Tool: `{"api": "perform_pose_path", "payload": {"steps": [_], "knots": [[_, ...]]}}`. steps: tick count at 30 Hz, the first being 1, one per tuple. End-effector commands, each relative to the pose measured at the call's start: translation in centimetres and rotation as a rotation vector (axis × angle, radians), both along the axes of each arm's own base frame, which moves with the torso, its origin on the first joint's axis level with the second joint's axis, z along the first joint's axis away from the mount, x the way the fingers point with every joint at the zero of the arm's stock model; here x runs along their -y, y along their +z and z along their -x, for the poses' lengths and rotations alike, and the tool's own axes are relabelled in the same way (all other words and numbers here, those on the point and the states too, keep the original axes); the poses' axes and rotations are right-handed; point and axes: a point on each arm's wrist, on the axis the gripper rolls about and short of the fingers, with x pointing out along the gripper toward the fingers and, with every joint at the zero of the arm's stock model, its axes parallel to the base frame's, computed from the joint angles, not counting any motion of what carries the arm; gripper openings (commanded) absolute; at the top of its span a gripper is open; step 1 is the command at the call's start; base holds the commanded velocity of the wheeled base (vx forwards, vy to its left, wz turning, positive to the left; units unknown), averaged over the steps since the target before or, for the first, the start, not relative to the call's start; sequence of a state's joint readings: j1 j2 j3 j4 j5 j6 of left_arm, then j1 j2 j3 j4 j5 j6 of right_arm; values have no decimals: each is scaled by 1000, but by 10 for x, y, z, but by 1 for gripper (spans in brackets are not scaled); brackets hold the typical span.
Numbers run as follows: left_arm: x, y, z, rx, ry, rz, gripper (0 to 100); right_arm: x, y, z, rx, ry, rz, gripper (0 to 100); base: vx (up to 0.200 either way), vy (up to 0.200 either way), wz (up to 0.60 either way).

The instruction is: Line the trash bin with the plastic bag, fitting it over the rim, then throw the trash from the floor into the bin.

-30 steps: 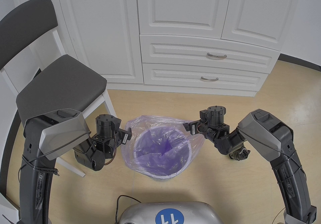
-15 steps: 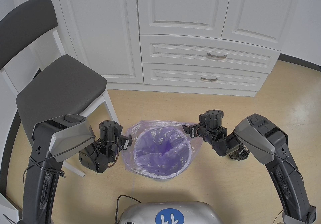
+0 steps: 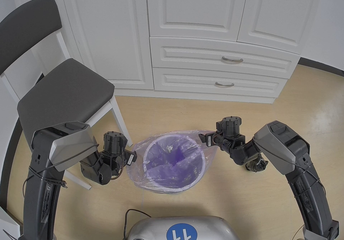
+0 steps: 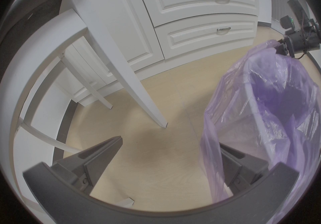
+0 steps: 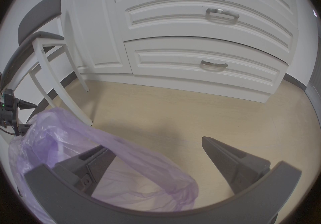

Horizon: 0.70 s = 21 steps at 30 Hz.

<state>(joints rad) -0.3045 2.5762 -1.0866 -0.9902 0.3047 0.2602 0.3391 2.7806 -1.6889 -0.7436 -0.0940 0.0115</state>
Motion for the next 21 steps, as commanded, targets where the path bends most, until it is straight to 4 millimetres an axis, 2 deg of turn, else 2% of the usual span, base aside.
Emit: {"api": "perform_pose_path", "payload": {"steps": [1,4,9,18,21], "knots": [[0,11,2,18,-2,8,100,0,12,1,16,-1,-11,100,0,0,0],[3,17,3,30,-1,26,100,2,20,6,6,0,-8,100,0,0,0],[4,18,4,33,-2,32,100,5,21,13,-17,3,13,100,0,0,0],[7,17,9,20,-14,28,100,17,23,33,-58,44,154,100,0,0,0],[8,22,14,27,-24,30,100,18,35,38,-43,43,150,100,0,0,0]]}}
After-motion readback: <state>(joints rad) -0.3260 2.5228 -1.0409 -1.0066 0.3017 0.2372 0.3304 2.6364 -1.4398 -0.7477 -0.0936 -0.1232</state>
